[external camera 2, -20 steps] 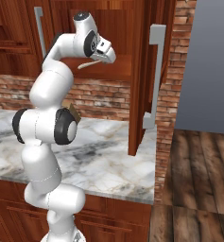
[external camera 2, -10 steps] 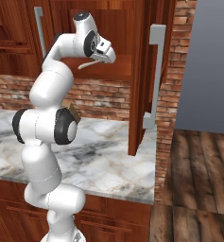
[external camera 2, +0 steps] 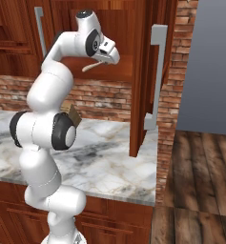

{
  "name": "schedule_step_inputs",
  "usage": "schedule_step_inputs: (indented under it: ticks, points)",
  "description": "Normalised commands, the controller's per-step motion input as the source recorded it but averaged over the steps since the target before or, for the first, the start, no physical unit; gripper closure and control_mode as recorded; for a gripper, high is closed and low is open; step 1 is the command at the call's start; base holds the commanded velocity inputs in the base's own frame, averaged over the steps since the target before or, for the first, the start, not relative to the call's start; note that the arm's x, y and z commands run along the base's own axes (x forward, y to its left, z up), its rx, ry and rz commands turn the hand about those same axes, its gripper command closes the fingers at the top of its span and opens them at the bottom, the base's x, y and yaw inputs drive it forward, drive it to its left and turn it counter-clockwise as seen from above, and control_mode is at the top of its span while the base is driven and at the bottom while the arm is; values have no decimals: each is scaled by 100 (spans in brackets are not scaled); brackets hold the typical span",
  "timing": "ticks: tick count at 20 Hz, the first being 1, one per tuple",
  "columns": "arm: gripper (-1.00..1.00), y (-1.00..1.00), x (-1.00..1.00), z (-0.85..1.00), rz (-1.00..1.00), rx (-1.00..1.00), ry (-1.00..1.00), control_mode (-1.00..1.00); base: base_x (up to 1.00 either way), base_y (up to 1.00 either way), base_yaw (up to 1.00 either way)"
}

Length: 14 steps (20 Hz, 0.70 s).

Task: Open the cabinet. Pick the dish brush and place it next to the sink. Then close the cabinet.

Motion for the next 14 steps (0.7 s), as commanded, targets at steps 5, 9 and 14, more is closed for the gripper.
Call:
schedule_step_inputs:
  ticks: [5,9,14]
  points:
    - [100,-24,-54,0,0,1,0,-100,0,0,0]
    - [100,-9,-74,0,0,3,-3,-100,0,0,0]
    - [100,-1,-81,0,0,3,-4,-100,0,0,0]
